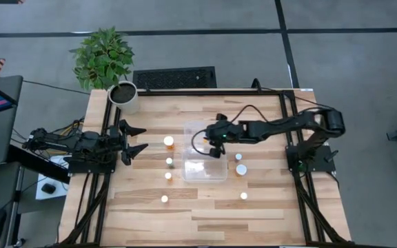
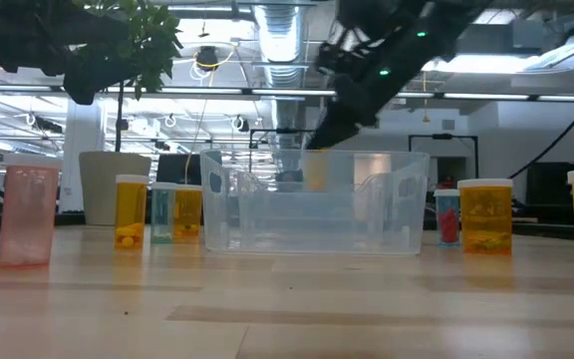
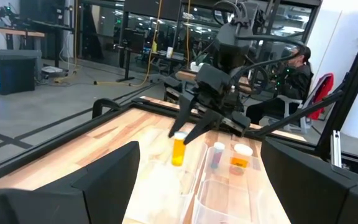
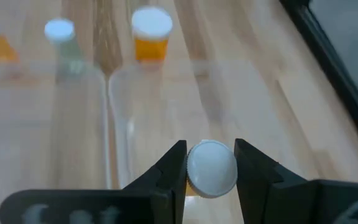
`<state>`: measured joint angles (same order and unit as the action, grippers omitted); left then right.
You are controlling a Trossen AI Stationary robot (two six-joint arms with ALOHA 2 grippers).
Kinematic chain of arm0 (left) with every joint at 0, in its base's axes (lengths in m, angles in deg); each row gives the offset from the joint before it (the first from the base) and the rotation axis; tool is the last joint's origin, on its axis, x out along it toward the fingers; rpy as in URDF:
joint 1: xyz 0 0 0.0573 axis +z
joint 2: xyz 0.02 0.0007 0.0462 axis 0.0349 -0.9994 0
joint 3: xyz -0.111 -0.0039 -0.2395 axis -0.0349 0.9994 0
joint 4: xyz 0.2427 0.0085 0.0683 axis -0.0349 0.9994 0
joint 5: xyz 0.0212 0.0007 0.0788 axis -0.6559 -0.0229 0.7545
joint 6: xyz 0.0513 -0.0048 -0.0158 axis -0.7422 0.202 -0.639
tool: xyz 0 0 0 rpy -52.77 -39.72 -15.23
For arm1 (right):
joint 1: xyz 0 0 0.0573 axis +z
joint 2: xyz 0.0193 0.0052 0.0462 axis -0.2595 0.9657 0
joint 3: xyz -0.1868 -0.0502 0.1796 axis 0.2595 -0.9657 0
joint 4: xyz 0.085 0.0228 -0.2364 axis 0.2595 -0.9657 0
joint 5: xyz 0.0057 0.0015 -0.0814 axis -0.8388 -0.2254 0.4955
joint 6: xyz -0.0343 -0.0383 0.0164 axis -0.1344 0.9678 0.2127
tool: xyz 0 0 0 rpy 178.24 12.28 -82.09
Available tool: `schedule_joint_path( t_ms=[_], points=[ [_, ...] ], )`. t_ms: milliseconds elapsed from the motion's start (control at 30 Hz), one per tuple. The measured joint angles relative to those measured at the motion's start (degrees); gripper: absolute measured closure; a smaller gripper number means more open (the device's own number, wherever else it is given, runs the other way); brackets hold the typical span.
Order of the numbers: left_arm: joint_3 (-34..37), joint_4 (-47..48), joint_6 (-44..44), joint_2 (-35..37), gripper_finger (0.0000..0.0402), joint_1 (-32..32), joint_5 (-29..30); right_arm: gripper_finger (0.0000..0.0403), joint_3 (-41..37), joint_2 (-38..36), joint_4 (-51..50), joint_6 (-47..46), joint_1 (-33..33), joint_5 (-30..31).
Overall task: Pick and place medicine bottles into bin by pill shape (circle, oval)
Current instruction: Put the orange tablet bottle into the top transparent bin
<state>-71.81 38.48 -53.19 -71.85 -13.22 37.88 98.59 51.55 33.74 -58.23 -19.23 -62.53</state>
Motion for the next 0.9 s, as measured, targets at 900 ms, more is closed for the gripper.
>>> schedule_joint_path(
  t_ms=[900],
  points=[
    [0.0,1.2,-0.2,0.0,0.0072,0.0,-0.2,0.0289,8.4,12.9,5.7,3.9,-4.6,-5.8]
  ],
)
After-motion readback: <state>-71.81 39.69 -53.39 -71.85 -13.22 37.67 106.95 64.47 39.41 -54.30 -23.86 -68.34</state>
